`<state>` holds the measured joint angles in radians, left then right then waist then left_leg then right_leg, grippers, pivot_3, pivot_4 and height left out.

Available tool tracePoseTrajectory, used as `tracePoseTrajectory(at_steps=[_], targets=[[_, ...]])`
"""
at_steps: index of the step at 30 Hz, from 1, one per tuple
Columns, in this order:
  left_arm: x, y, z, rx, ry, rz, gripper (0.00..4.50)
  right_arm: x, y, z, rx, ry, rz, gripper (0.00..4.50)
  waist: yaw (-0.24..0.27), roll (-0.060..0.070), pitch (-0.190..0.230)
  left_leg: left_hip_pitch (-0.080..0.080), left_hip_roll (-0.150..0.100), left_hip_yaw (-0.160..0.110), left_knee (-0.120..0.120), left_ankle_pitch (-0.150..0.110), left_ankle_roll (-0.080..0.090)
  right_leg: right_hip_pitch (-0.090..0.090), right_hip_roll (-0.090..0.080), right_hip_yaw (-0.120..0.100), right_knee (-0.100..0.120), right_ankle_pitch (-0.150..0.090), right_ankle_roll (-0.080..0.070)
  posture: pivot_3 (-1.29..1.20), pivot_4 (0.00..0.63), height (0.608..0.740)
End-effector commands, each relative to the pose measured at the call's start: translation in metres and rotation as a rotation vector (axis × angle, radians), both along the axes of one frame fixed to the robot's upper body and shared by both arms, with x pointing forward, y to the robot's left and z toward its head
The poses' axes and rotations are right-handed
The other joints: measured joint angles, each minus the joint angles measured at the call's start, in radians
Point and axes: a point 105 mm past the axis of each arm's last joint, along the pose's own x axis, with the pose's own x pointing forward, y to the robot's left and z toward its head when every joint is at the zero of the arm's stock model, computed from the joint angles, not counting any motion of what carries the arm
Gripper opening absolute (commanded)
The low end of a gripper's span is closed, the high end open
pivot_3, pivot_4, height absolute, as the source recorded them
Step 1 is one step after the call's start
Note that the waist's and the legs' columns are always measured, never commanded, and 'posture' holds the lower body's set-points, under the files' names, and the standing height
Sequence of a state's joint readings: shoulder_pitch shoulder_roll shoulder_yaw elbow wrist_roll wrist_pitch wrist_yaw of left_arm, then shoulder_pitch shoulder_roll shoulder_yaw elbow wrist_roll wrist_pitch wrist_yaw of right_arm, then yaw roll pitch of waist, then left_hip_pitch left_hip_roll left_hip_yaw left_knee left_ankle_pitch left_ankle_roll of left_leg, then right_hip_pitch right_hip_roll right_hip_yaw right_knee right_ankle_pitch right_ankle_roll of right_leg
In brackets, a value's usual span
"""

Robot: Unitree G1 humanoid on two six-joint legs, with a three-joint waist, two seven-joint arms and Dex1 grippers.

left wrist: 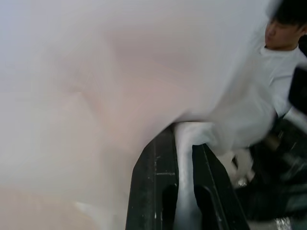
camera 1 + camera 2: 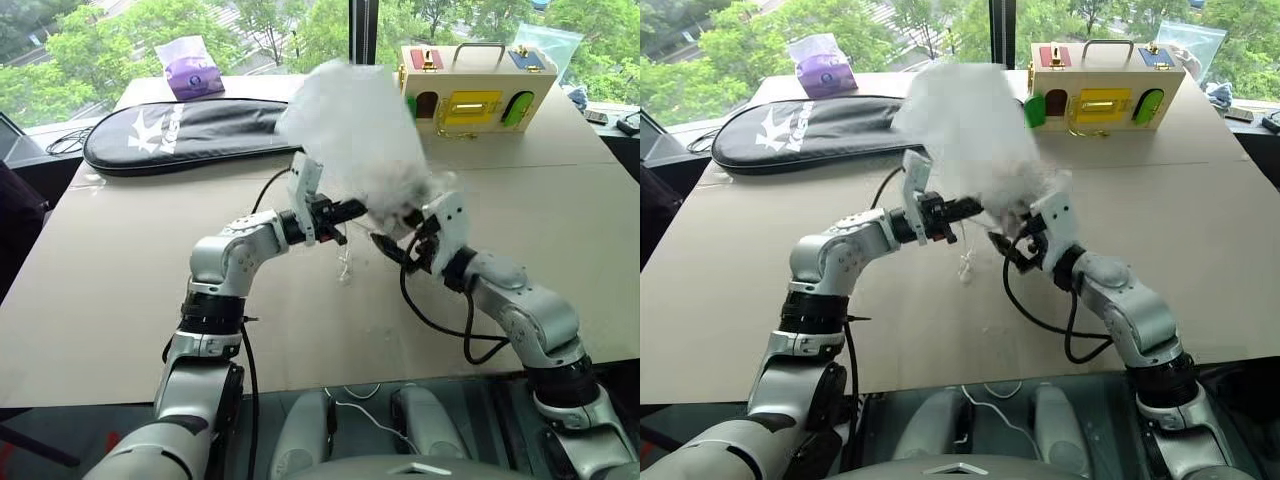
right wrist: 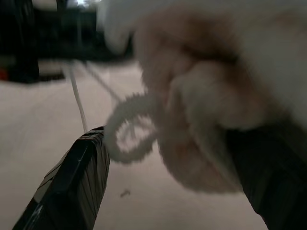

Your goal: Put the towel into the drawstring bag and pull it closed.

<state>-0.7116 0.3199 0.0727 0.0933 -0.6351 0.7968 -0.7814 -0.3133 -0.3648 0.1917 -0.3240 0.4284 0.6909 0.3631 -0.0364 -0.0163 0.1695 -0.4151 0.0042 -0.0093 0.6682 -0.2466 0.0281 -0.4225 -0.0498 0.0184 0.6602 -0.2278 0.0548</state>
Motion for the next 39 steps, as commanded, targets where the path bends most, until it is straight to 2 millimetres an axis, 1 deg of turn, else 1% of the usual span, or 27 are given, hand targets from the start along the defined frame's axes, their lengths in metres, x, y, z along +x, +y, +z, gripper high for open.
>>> tracePoseTrajectory(at_steps=[1,3,4,7,8,9,10,12,13,15,17,20,22,23,24,25,26,27,28,29,31,32,33,36,38,39], targets=[[-0.01,0.0,0.02,-0.067,-0.045,-0.058,0.0,0.004,-0.009,0.01,-0.011,-0.04,-0.035,4.06,-0.002,0.0,0.0,0.0,0.0,0.001,0.0,0.0,0.0,0.0,0.0,0.001,0.0,0.0,0.0,0.0,0.15,0.74],[-0.013,-0.002,0.02,-0.063,-0.043,-0.074,0.0,0.003,-0.008,0.011,-0.031,-0.059,-0.019,4.06,0.0,0.0,0.0,0.0,0.0,0.0,0.0,0.0,0.0,0.0,0.0,0.0,0.0,0.0,0.0,0.0,0.15,0.74],[-0.011,-0.003,0.019,-0.059,-0.038,-0.066,0.0,0.001,-0.003,0.016,-0.021,-0.084,0.005,4.06,0.001,0.0,0.0,0.0,0.0,0.0,0.0,0.0,0.0,0.0,0.0,0.0,0.0,0.0,0.0,0.0,0.15,0.74],[-0.004,-0.002,0.016,-0.05,-0.014,-0.022,0.0,-0.016,0.01,0.04,0.077,-0.148,0.111,4.06,0.001,0.0,0.0,0.0,0.0,-0.001,0.0,0.0,0.0,0.0,0.0,-0.001,0.001,0.0,0.0,0.0,0.15,0.74],[-0.001,0.0,0.014,-0.042,-0.01,0.0,0.0,-0.02,0.01,0.046,0.095,-0.168,0.126,4.06,0.001,0.0,0.0,0.0,0.0,-0.001,0.0,0.0,0.0,0.0,0.0,-0.001,0.0,0.0,0.0,0.0,0.15,0.74],[0.001,0.001,0.012,-0.036,-0.007,0.014,0.0,-0.021,0.007,0.048,0.088,-0.181,0.117,4.06,0.001,0.0,0.0,0.0,0.001,-0.001,0.0,0.0,0.0,0.0,0.0,-0.001,0.0,0.0,0.0,0.0,0.15,0.74],[0.003,0.002,0.011,-0.035,-0.004,0.026,0.0,-0.021,0.001,0.046,0.05,-0.191,0.097,4.06,0.002,0.0,0.0,0.0,0.001,-0.001,0.0,0.0,0.0,0.0,0.0,-0.001,0.0,0.0,0.0,0.0,0.15,0.74],[0.003,0.002,0.011,-0.048,0.006,0.03,0.0,-0.021,-0.008,0.03,-0.062,-0.18,0.089,4.06,0.005,-0.001,0.0,0.0,0.001,-0.001,0.0,0.0,0.0,0.0,0.0,-0.001,0.0,0.0,0.0,0.0,0.15,0.74],[0.003,0.001,0.01,-0.049,0.01,0.027,0.0,-0.023,-0.01,0.022,-0.094,-0.167,0.096,4.06,0.01,-0.001,0.0,0.0,0.0,-0.001,0.0,0.0,0.0,0.001,0.0,-0.001,0.0,0.0,0.0,0.0,0.15,0.74],[0.001,-0.002,0.008,-0.044,0.017,0.016,0.0,-0.023,-0.008,0.013,-0.117,-0.154,0.107,4.06,0.017,-0.001,0.001,0.0,0.0,-0.001,0.001,0.0,0.0,0.001,0.0,-0.001,-0.001,0.0,0.0,0.0,0.15,0.74],[-0.001,-0.005,0.005,-0.037,0.022,0.004,0.0,-0.02,-0.002,0.01,-0.096,-0.146,0.108,4.06,0.017,-0.001,0.001,0.0,0.0,-0.001,0.001,0.0,0.0,0.001,0.0,-0.001,0.0,0.0,0.0,0.0,0.15,0.74],[-0.002,-0.008,0.002,-0.04,0.036,-0.003,0.0,-0.01,0.006,0.003,-0.173,-0.194,0.101,4.06,0.018,-0.001,0.001,0.001,0.0,-0.001,0.0,0.0,0.0,0.001,0.002,-0.001,0.001,0.0,0.0,0.0,0.15,0.74],[-0.005,-0.011,0.0,-0.037,0.043,-0.018,0.0,0.001,0.006,0.006,-0.189,-0.242,0.056,4.06,0.019,-0.001,0.001,0.001,0.0,-0.001,0.001,0.0,0.0,0.001,0.001,-0.001,0.001,0.0,0.0,0.0,0.15,0.74],[-0.006,-0.011,-0.002,-0.03,0.045,-0.021,0.0,0.008,0.006,0.013,-0.164,-0.269,0.011,4.06,0.019,-0.001,0.001,0.001,0.0,0.0,0.001,0.0,0.0,0.0,0.001,0.0,0.001,0.0,0.0,0.0,0.15,0.74],[-0.007,-0.011,-0.003,-0.024,0.045,-0.023,0.0,0.013,0.005,0.016,-0.148,-0.285,-0.019,3.52,0.019,-0.001,0.001,0.001,0.0,0.0,0.001,0.0,0.0,0.001,0.001,0.0,0.0,0.0,0.0,0.0,0.15,0.74],[-0.007,-0.01,-0.004,-0.022,0.048,-0.022,0.0,0.014,0.005,0.02,-0.133,-0.3,-0.025,3.24,0.02,-0.001,0.001,0.001,0.0,0.0,0.001,0.0,0.0,0.001,0.001,0.0,0.0,0.0,0.0,0.0,0.15,0.74],[-0.007,-0.01,-0.005,-0.021,0.05,-0.021,0.0,0.014,0.006,0.021,-0.122,-0.308,-0.029,2.86,0.021,-0.001,0.001,0.001,0.0,0.0,0.001,0.0,0.0,0.0,0.001,0.0,0.001,0.0,0.0,0.0,0.15,0.74],[-0.007,-0.01,-0.005,-0.021,0.052,-0.02,0.0,0.014,0.006,0.022,-0.117,-0.312,-0.027,2.28,0.022,-0.001,0.001,0.001,0.0,0.0,0.001,0.0,0.0,0.0,0.001,0.0,0.0,0.0,0.0,0.0,0.15,0.74],[-0.007,-0.01,-0.006,-0.016,0.054,-0.025,0.0,0.014,0.007,0.025,-0.104,-0.324,-0.022,1.82,0.024,-0.001,0.001,0.0,0.0,-0.001,0.001,0.0,0.0,0.0,0.001,0.0,0.0,0.0,0.0,0.0,0.15,0.74],[-0.008,-0.011,-0.007,-0.012,0.056,-0.029,0.0,0.014,0.008,0.027,-0.095,-0.332,-0.02,1.26,0.025,-0.001,0.001,0.0,0.0,-0.001,0.001,0.0,0.0,0.0,0.0,-0.001,0.0,0.0,0.0,0.0,0.15,0.74],[-0.009,-0.012,-0.009,0.0,0.057,-0.048,0.0,0.013,0.012,0.035,-0.054,-0.342,-0.015,0.43,0.024,-0.001,0.001,0.0,0.0,-0.001,0.001,0.0,0.0,0.0,0.0,-0.001,0.0,0.0,0.0,0.0,0.15,0.74],[-0.01,-0.013,-0.01,0.006,0.055,-0.061,0.0,0.014,0.014,0.038,-0.043,-0.345,-0.009,0.21,0.023,-0.001,0.001,0.0,0.0,-0.001,0.001,0.0,0.0,0.0,0.0,-0.001,0.0,0.0,0.0,0.0,0.15,0.74],[-0.011,-0.015,-0.01,0.007,0.055,-0.074,0.0,0.015,0.017,0.039,-0.038,-0.346,0.0,0.09,0.023,-0.001,0.001,0.0,0.0,-0.001,0.001,0.0,0.0,0.0,0.0,-0.001,0.0,0.0,0.0,0.0,0.15,0.74],[-0.015,-0.021,-0.007,0.001,0.052,-0.127,0.0,0.019,0.028,0.037,-0.043,-0.325,0.052,0.09,0.02,-0.001,0.001,0.001,0.0,-0.001,0.001,0.0,0.0,0.0,0.0,-0.001,0.0,0.0,0.0,0.0,0.15,0.74],[-0.019,-0.026,-0.006,-0.003,0.055,-0.164,0.0,0.028,0.039,0.034,-0.033,-0.303,0.073,0.09,0.019,-0.001,0.001,0.001,0.0,-0.001,0.001,0.0,0.0,0.001,0.001,-0.001,0.001,0.0,0.0,0.0,0.15,0.74],[-0.02,-0.028,-0.006,-0.007,0.056,-0.179,0.0,0.036,0.043,0.033,-0.006,-0.283,0.064,0.09,0.019,-0.001,0.001,0.001,0.0,-0.001,0.001,0.0,0.0,0.001,0.001,-0.001,0.001,0.0,0.0,0.0,0.15,0.74]])
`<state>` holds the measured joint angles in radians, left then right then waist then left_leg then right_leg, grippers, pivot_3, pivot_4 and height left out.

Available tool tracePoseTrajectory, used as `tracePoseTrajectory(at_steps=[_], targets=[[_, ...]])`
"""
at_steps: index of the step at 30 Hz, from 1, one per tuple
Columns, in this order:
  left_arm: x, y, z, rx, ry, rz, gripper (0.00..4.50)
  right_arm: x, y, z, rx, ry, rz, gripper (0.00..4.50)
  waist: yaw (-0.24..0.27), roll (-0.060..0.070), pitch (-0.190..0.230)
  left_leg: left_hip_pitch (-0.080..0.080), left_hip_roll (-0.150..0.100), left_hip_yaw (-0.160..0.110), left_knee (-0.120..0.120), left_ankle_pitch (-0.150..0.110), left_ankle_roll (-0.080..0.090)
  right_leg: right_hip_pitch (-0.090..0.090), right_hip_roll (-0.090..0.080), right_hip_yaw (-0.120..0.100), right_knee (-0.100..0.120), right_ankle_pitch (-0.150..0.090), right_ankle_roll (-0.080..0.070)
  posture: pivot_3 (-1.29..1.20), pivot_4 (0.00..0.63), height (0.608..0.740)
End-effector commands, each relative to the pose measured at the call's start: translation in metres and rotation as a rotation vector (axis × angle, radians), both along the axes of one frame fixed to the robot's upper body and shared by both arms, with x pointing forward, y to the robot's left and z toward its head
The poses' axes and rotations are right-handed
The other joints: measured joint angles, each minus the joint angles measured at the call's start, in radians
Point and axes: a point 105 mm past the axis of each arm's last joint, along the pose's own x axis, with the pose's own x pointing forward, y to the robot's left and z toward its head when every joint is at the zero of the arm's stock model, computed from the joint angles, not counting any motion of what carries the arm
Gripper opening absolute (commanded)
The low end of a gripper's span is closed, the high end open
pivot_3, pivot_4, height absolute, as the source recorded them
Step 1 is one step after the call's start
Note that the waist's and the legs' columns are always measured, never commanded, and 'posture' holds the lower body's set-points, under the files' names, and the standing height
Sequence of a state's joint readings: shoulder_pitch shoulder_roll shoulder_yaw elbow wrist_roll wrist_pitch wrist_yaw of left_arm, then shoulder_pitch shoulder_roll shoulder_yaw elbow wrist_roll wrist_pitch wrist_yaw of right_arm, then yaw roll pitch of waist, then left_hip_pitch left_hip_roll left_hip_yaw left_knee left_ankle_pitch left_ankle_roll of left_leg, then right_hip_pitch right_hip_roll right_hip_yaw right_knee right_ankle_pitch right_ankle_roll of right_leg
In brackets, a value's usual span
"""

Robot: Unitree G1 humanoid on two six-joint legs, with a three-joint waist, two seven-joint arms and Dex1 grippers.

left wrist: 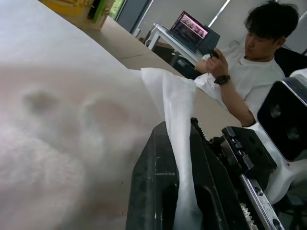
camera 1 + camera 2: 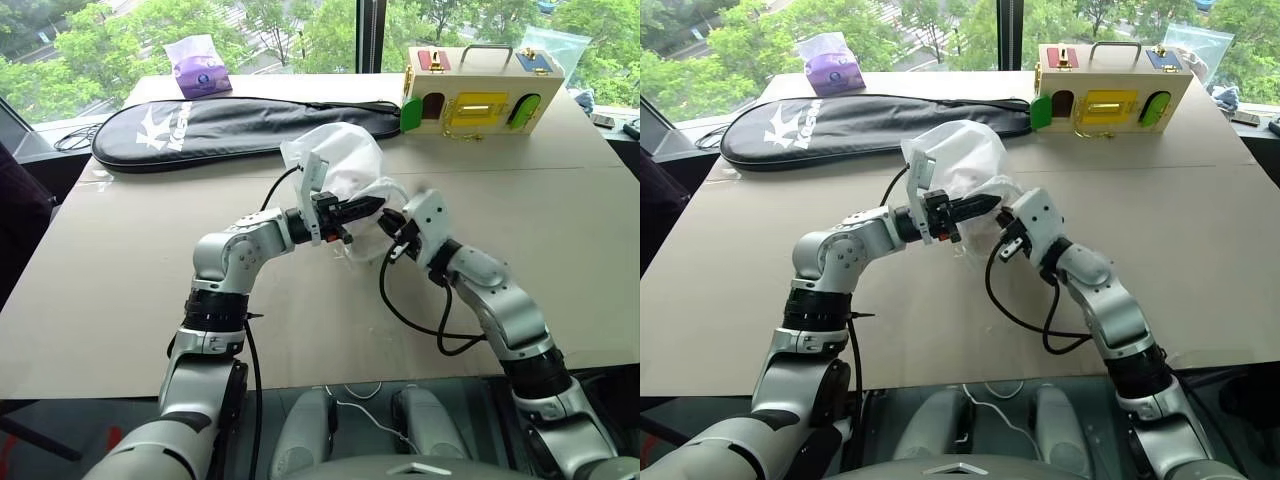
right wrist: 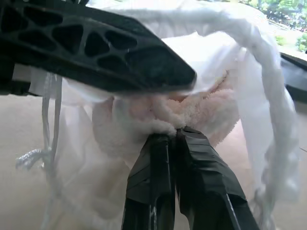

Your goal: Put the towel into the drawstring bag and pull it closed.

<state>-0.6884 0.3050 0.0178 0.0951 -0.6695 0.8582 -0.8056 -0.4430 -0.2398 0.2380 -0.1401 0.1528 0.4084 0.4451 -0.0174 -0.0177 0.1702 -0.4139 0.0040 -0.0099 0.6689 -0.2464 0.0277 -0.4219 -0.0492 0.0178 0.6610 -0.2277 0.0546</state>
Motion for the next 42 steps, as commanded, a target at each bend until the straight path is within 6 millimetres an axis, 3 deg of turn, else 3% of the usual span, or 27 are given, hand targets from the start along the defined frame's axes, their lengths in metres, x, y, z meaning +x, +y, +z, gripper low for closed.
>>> tracePoseTrajectory(at_steps=[1,4,6,9,11,13,14,17,18,20,22,26,28,38,41,42], targets=[[-0.008,-0.013,0.013,-0.023,-0.037,-0.085,0.0,0.018,0.019,0.004,0.069,0.019,0.022,0.09,-0.001,0.0,0.0,0.0,0.0,0.0,0.0,0.0,0.0,0.0,0.0,0.0,0.0,0.0,0.0,0.0,0.15,0.74],[-0.005,-0.014,0.013,-0.029,-0.034,-0.073,0.0,0.046,0.022,0.008,0.184,0.036,-0.075,0.09,-0.004,0.0,0.0,0.0,0.0,0.0,0.0,0.0,0.0,0.0,0.0,0.0,0.0,0.0,0.0,0.0,0.15,0.74],[0.0,-0.011,0.013,-0.031,-0.035,-0.047,0.0,0.052,0.021,0.016,0.241,0.024,-0.099,0.09,-0.003,0.0,0.0,0.0,0.0,0.0,0.0,0.0,0.0,0.0,0.0,0.0,0.0,0.0,0.0,0.0,0.15,0.74],[0.01,-0.004,0.013,-0.024,-0.046,0.004,0.0,0.027,0.021,0.009,0.161,0.029,0.018,1.15,0.006,0.0,0.0,-0.002,0.001,-0.001,0.0,0.002,-0.003,0.0,-0.002,-0.001,-0.002,0.0,0.0,0.0,0.15,0.74],[0.016,0.002,0.011,-0.01,-0.056,0.036,0.0,0.014,0.005,0.004,0.07,-0.029,-0.02,2.04,0.008,0.0,0.0,-0.003,0.0,-0.001,-0.001,0.002,-0.003,0.0,-0.003,-0.001,-0.003,0.0,0.001,0.0,0.15,0.74],[0.025,0.013,0.008,0.019,-0.074,0.083,0.0,-0.011,-0.011,0.004,0.085,-0.002,0.014,3.07,0.007,0.0,0.0,-0.003,-0.001,-0.001,-0.001,0.001,-0.003,0.0,-0.004,-0.001,-0.004,-0.001,0.001,0.0,0.15,0.74],[0.028,0.019,0.008,0.026,-0.078,0.102,0.0,-0.023,-0.016,0.007,0.097,0.011,0.039,3.38,0.006,0.0,0.0,-0.003,-0.001,-0.001,-0.001,0.001,-0.002,0.0,-0.004,-0.001,-0.004,-0.001,0.001,0.0,0.15,0.74],[0.034,0.031,0.01,0.035,-0.089,0.137,0.0,-0.045,-0.037,0.018,0.094,-0.025,0.033,3.38,-0.002,0.001,0.001,-0.002,-0.001,0.0,-0.001,-0.001,0.001,-0.001,-0.003,-0.001,-0.002,-0.001,0.001,0.0,0.15,0.74],[0.035,0.033,0.011,0.04,-0.094,0.141,0.0,-0.044,-0.048,0.02,0.041,-0.092,-0.005,3.38,-0.004,0.0,0.001,-0.001,-0.001,0.0,-0.001,-0.001,0.001,-0.001,-0.002,0.0,-0.001,-0.001,0.001,0.0,0.15,0.74],[0.035,0.034,0.011,0.047,-0.1,0.138,0.0,-0.031,-0.068,0.001,-0.155,-0.143,-0.111,3.38,-0.003,0.0,0.001,0.0,-0.001,0.0,-0.001,-0.001,0.001,0.0,0.0,0.0,0.0,-0.001,0.001,0.0,0.15,0.74],[0.035,0.032,0.011,0.047,-0.103,0.134,0.0,-0.023,-0.076,-0.011,-0.273,-0.172,-0.145,3.38,-0.002,0.0,0.001,0.001,-0.001,0.0,0.0,-0.001,0.001,0.001,0.0,0.0,0.0,-0.001,0.001,0.0,0.15,0.74],[0.034,0.028,0.014,0.049,-0.112,0.125,0.0,0.004,-0.069,-0.032,-0.312,-0.141,-0.15,4.45,-0.009,0.0,0.001,0.003,-0.001,0.002,0.001,-0.001,0.001,0.004,0.0,0.002,0.0,-0.001,0.001,0.0,0.15,0.74],[0.033,0.028,0.015,0.052,-0.117,0.125,0.0,0.014,-0.066,-0.039,-0.345,-0.136,-0.145,4.45,-0.011,0.0,0.001,0.002,-0.001,0.002,0.001,0.0,0.001,0.003,0.0,0.002,0.0,-0.001,0.001,0.0,0.15,0.74],[0.032,0.028,0.017,0.058,-0.117,0.123,0.0,0.065,-0.04,-0.028,0.009,-0.033,-0.221,4.45,-0.018,-0.002,0.002,0.0,0.0,0.0,0.0,0.0,-0.001,0.001,-0.002,0.0,-0.001,0.0,0.001,0.0,0.15,0.74],[0.033,0.028,0.016,0.063,-0.114,0.127,0.0,0.073,-0.051,-0.025,0.032,-0.054,-0.292,3.66,-0.017,-0.002,0.002,0.0,0.001,0.0,0.0,0.0,-0.001,0.001,-0.002,0.0,-0.001,0.0,0.001,0.0,0.15,0.74],[0.033,0.028,0.016,0.063,-0.113,0.127,0.0,0.074,-0.054,-0.022,0.043,-0.068,-0.313,3.18,-0.017,-0.002,0.002,0.0,0.0,0.0,0.0,0.001,-0.001,0.001,-0.003,0.0,-0.001,0.0,0.001,0.0,0.15,0.74]])
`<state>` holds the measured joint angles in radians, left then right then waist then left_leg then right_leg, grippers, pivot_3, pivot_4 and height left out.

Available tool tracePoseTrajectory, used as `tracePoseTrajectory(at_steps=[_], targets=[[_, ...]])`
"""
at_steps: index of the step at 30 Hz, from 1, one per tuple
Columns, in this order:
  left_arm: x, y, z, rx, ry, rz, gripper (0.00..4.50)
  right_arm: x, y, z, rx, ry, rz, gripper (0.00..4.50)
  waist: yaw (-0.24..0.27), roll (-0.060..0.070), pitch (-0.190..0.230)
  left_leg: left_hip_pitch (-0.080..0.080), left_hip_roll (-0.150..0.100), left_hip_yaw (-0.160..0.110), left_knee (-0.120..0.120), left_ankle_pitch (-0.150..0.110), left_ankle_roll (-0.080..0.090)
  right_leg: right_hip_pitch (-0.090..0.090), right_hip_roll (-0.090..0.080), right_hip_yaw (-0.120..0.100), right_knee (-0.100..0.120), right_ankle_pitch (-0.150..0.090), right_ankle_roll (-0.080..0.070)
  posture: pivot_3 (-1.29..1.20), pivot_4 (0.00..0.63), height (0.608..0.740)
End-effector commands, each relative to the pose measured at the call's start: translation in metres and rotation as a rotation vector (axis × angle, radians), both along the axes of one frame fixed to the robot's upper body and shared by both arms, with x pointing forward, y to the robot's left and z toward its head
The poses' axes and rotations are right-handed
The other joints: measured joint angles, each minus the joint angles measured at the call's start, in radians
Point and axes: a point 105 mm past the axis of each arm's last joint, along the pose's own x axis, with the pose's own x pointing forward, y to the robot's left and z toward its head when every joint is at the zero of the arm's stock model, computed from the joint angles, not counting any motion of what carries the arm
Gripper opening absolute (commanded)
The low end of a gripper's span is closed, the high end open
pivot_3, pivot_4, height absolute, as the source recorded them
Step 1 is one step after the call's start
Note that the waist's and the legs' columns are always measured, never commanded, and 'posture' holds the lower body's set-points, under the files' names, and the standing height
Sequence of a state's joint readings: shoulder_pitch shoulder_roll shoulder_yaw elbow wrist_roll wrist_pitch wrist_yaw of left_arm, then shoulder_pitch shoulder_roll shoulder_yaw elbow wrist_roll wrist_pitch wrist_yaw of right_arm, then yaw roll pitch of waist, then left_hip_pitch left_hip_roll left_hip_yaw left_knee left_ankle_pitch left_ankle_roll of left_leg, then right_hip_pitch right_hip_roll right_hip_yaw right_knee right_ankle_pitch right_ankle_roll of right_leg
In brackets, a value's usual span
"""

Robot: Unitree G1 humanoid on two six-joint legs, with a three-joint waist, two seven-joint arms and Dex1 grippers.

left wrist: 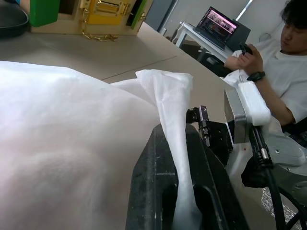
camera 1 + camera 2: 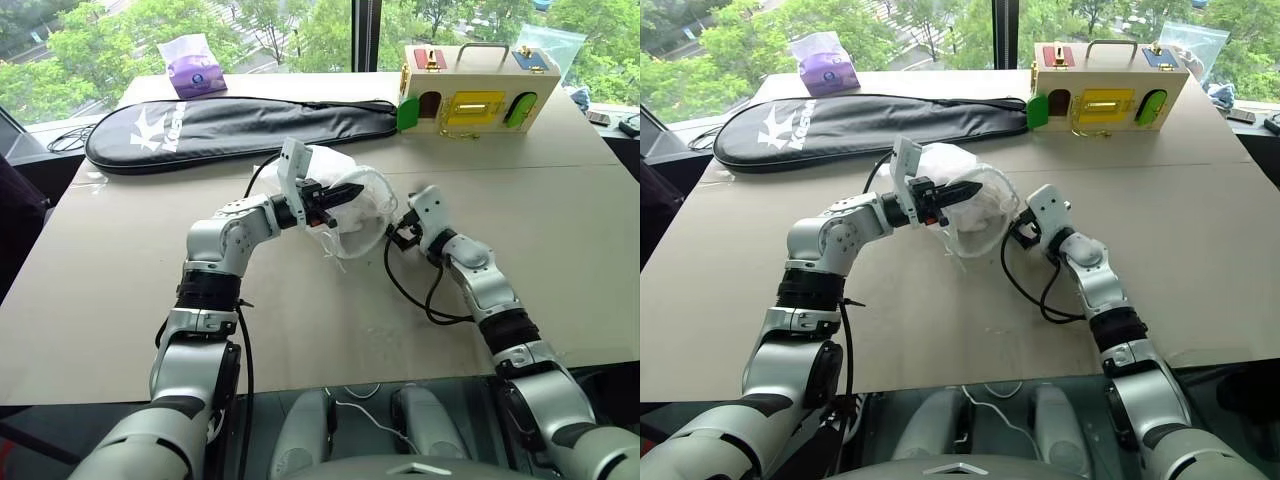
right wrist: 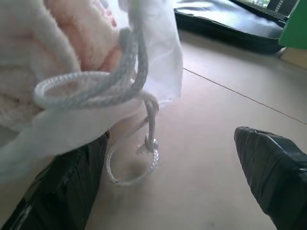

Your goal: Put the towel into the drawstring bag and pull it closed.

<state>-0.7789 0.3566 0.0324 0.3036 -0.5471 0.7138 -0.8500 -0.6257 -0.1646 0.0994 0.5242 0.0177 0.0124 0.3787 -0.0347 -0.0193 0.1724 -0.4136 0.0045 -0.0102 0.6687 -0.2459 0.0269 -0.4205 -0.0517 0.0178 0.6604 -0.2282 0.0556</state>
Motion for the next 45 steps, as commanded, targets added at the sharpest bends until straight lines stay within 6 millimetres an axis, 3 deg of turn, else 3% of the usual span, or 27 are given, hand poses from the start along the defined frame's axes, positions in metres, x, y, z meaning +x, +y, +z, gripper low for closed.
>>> tracePoseTrajectory(at_steps=[1,2,3,7,13,17,19,22,25,29,34,41,45], targets=[[-0.001,0.0,0.016,-0.007,-0.056,-0.005,0.0,0.007,-0.021,0.022,0.069,-0.097,-0.1,2.8,0.001,0.0,0.0,0.0,0.0,0.0,0.0,0.0,-0.001,0.0,0.0,0.0,0.0,0.0,0.0,0.0,0.15,0.74],[-0.001,0.001,0.016,-0.006,-0.055,-0.004,0.0,0.007,-0.025,0.025,0.083,-0.111,-0.12,2.17,0.0,0.0,0.0,0.0,0.0,0.0,0.0,0.001,-0.001,0.0,0.0,0.0,0.0,0.0,0.0,0.0,0.15,0.74],[-0.001,0.001,0.015,-0.005,-0.055,-0.004,0.0,0.006,-0.029,0.028,0.094,-0.128,-0.135,1.88,-0.001,0.0,0.0,0.0,0.0,0.0,0.0,0.001,-0.002,0.0,0.0,0.0,0.0,0.0,0.0,0.0,0.15,0.74],[-0.001,0.002,0.014,-0.003,-0.052,-0.002,0.0,-0.008,-0.044,0.034,0.102,-0.17,-0.168,0.06,-0.001,0.0,0.0,0.0,0.0,0.0,0.0,0.001,-0.001,-0.001,0.0,0.0,0.001,0.0,0.0,0.0,0.15,0.74],[0.002,0.0,0.008,0.007,-0.047,0.007,0.0,-0.038,-0.057,0.044,0.07,-0.204,-0.193,0.02,-0.001,0.0,0.0,0.0,0.0,0.001,0.0,-0.001,0.001,-0.001,0.0,0.001,0.001,0.0,0.0,0.0,0.15,0.74],[0.002,-0.004,0.016,-0.021,-0.084,-0.033,0.0,-0.051,-0.061,0.05,0.05,-0.201,-0.205,0.02,-0.002,0.0,0.0,0.0,0.0,0.001,0.0,-0.001,0.002,-0.001,0.0,0.001,0.002,0.0,0.0,0.0,0.15,0.74],[-0.001,-0.004,0.017,0.031,-0.129,-0.059,0.85,-0.056,-0.062,0.049,0.029,-0.186,-0.201,0.0,-0.001,0.0,0.0,0.0,-0.001,0.0,0.0,-0.001,0.002,-0.001,0.001,0.0,0.002,0.0,0.0,0.0,0.15,0.74],[0.009,0.01,0.029,0.032,-0.18,0.058,2.29,-0.059,-0.06,0.049,0.026,-0.175,-0.195,0.0,0.0,0.0,0.0,0.0,-0.001,0.0,0.0,-0.001,0.002,-0.001,0.001,0.0,0.002,0.0,0.0,0.0,0.15,0.74],[-0.007,0.036,0.043,-0.051,-0.158,0.017,3.64,-0.057,-0.061,0.051,0.035,-0.174,-0.213,0.0,-0.006,0.0,0.0,0.0,-0.001,0.001,0.0,-0.001,0.002,-0.001,0.001,0.001,0.002,0.0,0.0,0.0,0.15,0.74],[-0.04,0.063,0.031,0.015,-0.091,-0.062,3.64,-0.054,-0.059,0.051,0.044,-0.167,-0.224,0.0,-0.012,0.001,0.0,0.001,0.002,0.002,-0.002,-0.001,0.002,-0.003,0.003,0.003,0.002,0.0,0.0,0.0,0.15,0.74],[-0.057,0.077,-0.028,0.211,0.014,0.004,3.64,-0.053,-0.057,0.052,0.05,-0.17,-0.218,0.0,0.002,0.001,0.001,0.0,0.002,0.001,-0.001,-0.001,0.002,-0.002,0.0,0.001,0.001,0.0,0.0,0.0,0.15,0.74],[-0.062,0.036,-0.054,0.156,0.005,0.013,3.64,-0.055,-0.053,0.052,0.059,-0.168,-0.214,0.0,0.026,0.0,0.001,0.0,0.0,0.0,0.001,-0.001,0.002,-0.001,-0.001,0.0,0.001,0.0,0.0,0.0,0.15,0.74],[-0.057,0.023,-0.058,0.142,-0.019,0.04,3.64,-0.055,-0.055,0.052,0.062,-0.166,-0.222,0.0,0.02,0.0,0.001,0.0,0.0,0.001,0.001,-0.001,0.002,-0.001,-0.001,0.001,0.001,0.0,0.0,0.0,0.15,0.74]])
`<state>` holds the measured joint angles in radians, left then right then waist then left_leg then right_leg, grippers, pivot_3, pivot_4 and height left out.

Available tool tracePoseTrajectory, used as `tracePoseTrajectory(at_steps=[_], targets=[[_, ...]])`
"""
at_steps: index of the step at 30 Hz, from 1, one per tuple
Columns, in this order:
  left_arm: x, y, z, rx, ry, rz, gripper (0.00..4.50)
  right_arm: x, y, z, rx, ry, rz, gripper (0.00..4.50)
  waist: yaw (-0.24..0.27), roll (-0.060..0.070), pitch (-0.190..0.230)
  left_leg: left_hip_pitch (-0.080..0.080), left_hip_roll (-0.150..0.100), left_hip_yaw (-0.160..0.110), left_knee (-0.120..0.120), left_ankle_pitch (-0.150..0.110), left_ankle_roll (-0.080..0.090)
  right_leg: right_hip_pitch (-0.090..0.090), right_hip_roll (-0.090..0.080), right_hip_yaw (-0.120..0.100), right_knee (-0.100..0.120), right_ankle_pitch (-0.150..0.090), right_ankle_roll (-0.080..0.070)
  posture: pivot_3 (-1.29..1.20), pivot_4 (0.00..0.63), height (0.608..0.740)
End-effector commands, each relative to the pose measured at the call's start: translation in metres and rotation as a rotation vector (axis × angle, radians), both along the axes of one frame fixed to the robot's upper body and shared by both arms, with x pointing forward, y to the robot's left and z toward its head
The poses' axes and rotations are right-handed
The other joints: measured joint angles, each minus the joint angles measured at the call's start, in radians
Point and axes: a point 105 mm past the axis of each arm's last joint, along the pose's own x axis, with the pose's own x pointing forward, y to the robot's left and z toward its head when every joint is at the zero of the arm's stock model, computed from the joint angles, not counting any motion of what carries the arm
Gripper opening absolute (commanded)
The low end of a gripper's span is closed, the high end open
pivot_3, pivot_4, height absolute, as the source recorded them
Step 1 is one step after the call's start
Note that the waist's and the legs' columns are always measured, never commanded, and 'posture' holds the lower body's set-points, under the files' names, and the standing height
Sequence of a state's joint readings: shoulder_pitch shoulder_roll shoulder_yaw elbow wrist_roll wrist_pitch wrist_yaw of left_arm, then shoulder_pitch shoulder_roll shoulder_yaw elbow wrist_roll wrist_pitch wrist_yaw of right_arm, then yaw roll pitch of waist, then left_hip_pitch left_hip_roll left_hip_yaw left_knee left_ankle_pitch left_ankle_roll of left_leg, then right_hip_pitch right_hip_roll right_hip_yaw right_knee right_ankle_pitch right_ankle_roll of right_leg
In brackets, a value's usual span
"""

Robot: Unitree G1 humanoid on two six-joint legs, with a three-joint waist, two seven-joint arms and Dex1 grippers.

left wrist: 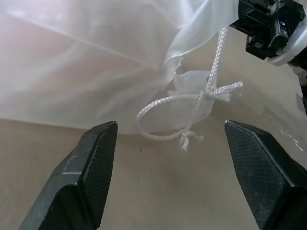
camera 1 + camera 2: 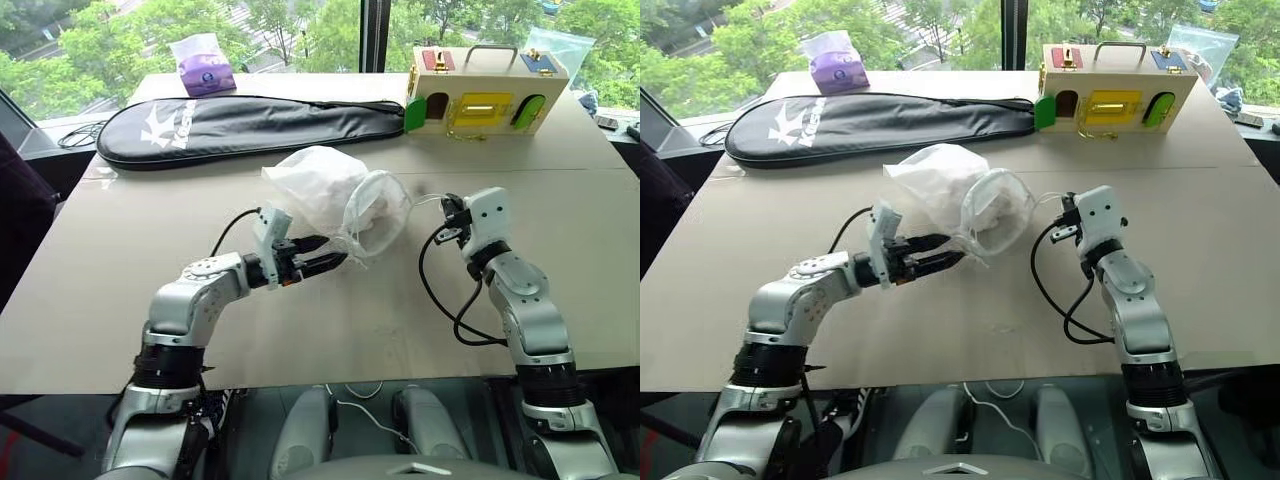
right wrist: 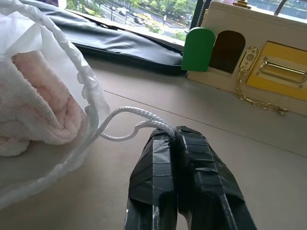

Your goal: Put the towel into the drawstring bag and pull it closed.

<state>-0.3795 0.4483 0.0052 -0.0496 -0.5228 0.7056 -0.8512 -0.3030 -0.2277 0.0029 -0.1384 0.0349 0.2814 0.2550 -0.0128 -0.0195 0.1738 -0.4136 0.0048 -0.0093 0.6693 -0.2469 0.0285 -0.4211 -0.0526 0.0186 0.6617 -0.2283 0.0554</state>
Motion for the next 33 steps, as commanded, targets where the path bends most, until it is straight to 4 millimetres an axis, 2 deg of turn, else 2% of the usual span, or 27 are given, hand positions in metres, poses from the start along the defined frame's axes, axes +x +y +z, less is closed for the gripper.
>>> tracePoseTrajectory(at_steps=[1,4,7,8,10,11,12,13,14,16,19,25,28,33], targets=[[0.004,-0.007,0.004,0.017,-0.066,0.024,3.64,-0.002,0.0,0.014,0.006,-0.051,-0.004,0.0,-0.004,0.0,0.0,0.0,0.0,0.0,0.0,0.0,0.0,0.0,0.0,0.0,0.0,0.0,0.0,0.0,0.15,0.74],[0.009,-0.017,-0.005,0.062,-0.098,0.055,3.64,-0.002,-0.001,0.016,0.009,-0.054,-0.005,0.0,-0.002,0.0,0.0,0.0,0.0,0.0,0.0,0.0,0.0,0.0,0.001,0.0,0.0,0.0,0.0,0.0,0.15,0.74],[0.017,-0.018,-0.004,0.051,-0.126,0.111,3.64,-0.003,-0.001,0.016,0.013,-0.056,-0.008,0.0,-0.001,0.0,0.0,0.0,0.0,0.0,0.0,0.0,0.0,0.0,0.001,0.0,0.0,0.0,0.0,0.0,0.15,0.74],[0.019,-0.018,-0.003,0.045,-0.138,0.126,3.4,-0.003,-0.002,0.016,0.013,-0.055,-0.009,0.0,-0.001,0.0,0.0,0.0,0.0,0.0,0.0,0.0,0.0,0.0,0.001,0.0,0.0,0.0,0.0,0.0,0.15,0.74],[0.022,-0.017,0.0,0.032,-0.157,0.142,2.84,-0.004,-0.002,0.015,0.015,-0.054,-0.011,0.0,-0.001,0.0,0.0,0.0,0.0,0.001,0.0,0.0,0.0,0.0,0.001,0.001,0.0,0.0,0.0,0.0,0.15,0.74],[0.023,-0.016,0.001,0.027,-0.164,0.147,2.4,-0.004,-0.003,0.015,0.016,-0.053,-0.012,0.0,-0.001,0.0,0.0,0.0,0.0,0.001,0.0,0.0,0.0,0.0,0.001,0.0,0.0,0.0,0.0,0.0,0.15,0.74],[0.023,-0.015,0.002,0.026,-0.172,0.152,1.74,-0.004,-0.003,0.015,0.017,-0.053,-0.013,0.0,-0.001,0.0,0.0,0.0,0.0,0.0,0.0,0.0,0.0,0.0,0.001,0.0,0.0,0.0,0.0,0.0,0.15,0.74],[0.023,-0.014,0.003,0.026,-0.185,0.155,1.41,-0.004,-0.003,0.014,0.018,-0.052,-0.014,0.0,-0.001,0.0,0.0,0.0,0.0,0.0,0.0,0.0,0.0,0.0,0.001,0.0,0.0,0.0,0.0,0.0,0.15,0.74],[0.022,-0.012,0.004,0.032,-0.205,0.16,0.79,-0.004,-0.003,0.014,0.017,-0.052,-0.017,0.0,-0.001,0.0,0.0,0.0,0.0,0.0,0.0,0.0,0.0,0.0,0.001,0.0,0.0,0.0,0.0,0.0,0.15,0.74],[0.02,-0.005,0.004,0.085,-0.26,0.17,0.06,-0.004,-0.005,0.014,0.017,-0.052,-0.028,0.0,-0.002,0.0,0.0,0.0,0.0,0.0,0.0,0.0,0.0,0.0,0.001,0.0,0.0,0.0,0.0,0.0,0.15,0.74],[0.024,0.014,0.013,0.13,-0.343,0.252,0.06,-0.004,-0.013,0.015,0.045,-0.058,-0.07,0.0,-0.002,0.0,0.0,0.0,0.0,0.001,0.0,0.0,0.0,0.0,0.001,0.0,0.0,0.0,0.0,0.0,0.15,0.74],[0.035,0.079,0.041,0.366,-0.655,0.559,0.06,-0.006,-0.049,0.018,0.095,-0.079,-0.261,0.0,0.0,0.0,0.0,0.0,0.0,0.0,0.0,0.0,0.0,0.0,0.001,0.0,0.0,0.0,0.0,0.0,0.15,0.74],[0.037,0.106,0.05,0.417,-0.726,0.745,0.06,-0.007,-0.068,0.015,0.135,-0.062,-0.382,0.0,0.002,0.0,0.0,0.0,0.0,0.0,-0.001,0.0,0.0,0.0,0.0,0.0,0.0,0.0,0.0,0.0,0.15,0.74],[0.037,0.142,0.054,0.522,-0.774,0.986,0.06,-0.009,-0.08,0.009,0.092,-0.047,-0.452,0.0,0.001,0.0,0.0,0.0,0.0,0.0,-0.001,0.0,0.0,0.0,0.0,0.0,0.0,0.0,0.0,0.0,0.15,0.74]])
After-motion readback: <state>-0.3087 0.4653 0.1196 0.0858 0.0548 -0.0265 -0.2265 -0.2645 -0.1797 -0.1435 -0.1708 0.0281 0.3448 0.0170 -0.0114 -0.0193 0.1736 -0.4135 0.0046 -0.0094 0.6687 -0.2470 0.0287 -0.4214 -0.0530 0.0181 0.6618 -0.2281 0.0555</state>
